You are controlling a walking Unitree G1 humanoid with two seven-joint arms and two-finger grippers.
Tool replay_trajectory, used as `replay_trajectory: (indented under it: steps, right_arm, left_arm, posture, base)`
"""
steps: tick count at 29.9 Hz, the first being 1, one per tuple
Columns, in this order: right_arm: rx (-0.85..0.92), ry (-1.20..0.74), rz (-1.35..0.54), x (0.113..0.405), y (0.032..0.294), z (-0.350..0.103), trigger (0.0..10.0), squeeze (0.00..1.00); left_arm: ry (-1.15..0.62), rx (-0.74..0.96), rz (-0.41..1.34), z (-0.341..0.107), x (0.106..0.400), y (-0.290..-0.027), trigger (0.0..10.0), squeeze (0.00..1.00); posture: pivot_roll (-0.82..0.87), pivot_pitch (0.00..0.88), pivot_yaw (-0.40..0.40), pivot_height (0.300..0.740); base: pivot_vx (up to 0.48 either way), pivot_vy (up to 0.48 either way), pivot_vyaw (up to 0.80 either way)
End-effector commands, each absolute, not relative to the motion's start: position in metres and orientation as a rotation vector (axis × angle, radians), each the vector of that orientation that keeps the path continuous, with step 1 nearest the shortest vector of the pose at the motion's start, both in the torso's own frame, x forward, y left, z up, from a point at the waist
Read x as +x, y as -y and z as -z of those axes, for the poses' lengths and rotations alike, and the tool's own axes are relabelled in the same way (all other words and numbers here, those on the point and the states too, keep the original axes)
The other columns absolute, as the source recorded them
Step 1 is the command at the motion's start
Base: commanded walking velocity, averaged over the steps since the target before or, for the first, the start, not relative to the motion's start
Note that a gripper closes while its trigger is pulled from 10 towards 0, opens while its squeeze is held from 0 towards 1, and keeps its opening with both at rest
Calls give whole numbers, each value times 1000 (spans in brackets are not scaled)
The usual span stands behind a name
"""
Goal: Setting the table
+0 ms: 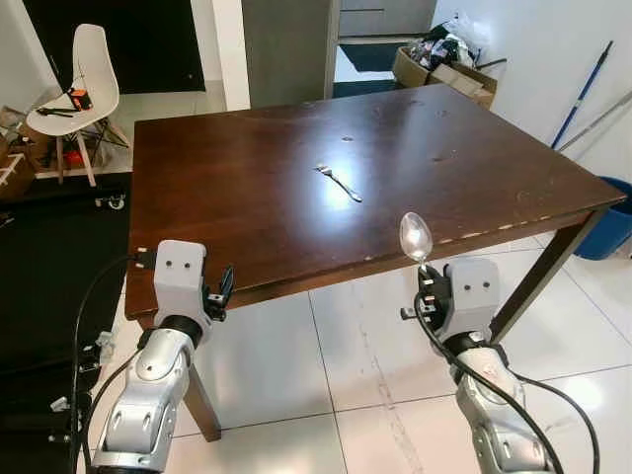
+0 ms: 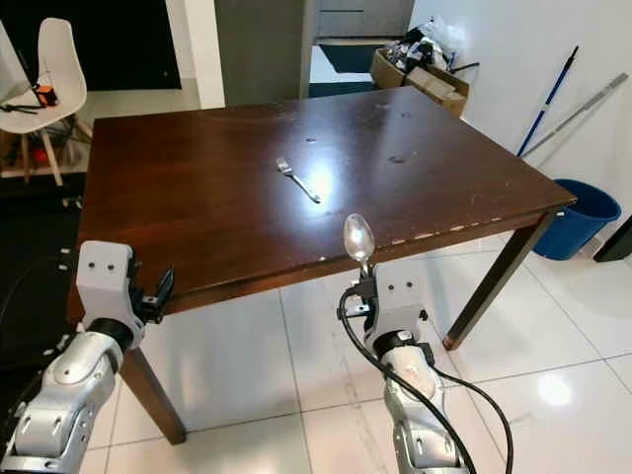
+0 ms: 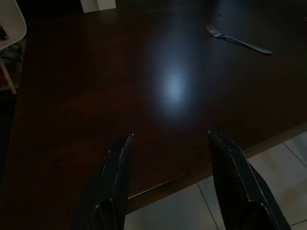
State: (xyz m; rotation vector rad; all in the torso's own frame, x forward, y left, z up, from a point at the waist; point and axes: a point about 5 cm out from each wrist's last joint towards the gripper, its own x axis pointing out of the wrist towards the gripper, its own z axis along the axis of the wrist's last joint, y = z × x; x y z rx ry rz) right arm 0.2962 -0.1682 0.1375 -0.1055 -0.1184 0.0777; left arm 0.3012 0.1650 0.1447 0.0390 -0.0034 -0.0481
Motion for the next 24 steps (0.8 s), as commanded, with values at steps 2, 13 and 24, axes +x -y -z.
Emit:
replay_trajectory:
  steps: [2,13,24]
  right_arm:
    - [-110,117,-72,296,169,-136,10000,0]
    - [-99,108,-76,296,168,-135,10000,0]
    - [-82,98,-69,296,169,-134,10000,0]
  left_arm:
    - [-19,47,35,-139,300,-168,10000,0]
    - [-20,49,36,-139,299,-169,10000,0]
    - [-19,47,38,-139,299,-168,10000,0]
  posture:
    - [-74,0,77,740]
    - [-72,0,78,740]
    - [-75,0,79,740]
  base:
    - [0,0,0]
    - [0,0,0]
    - [0,0,-800]
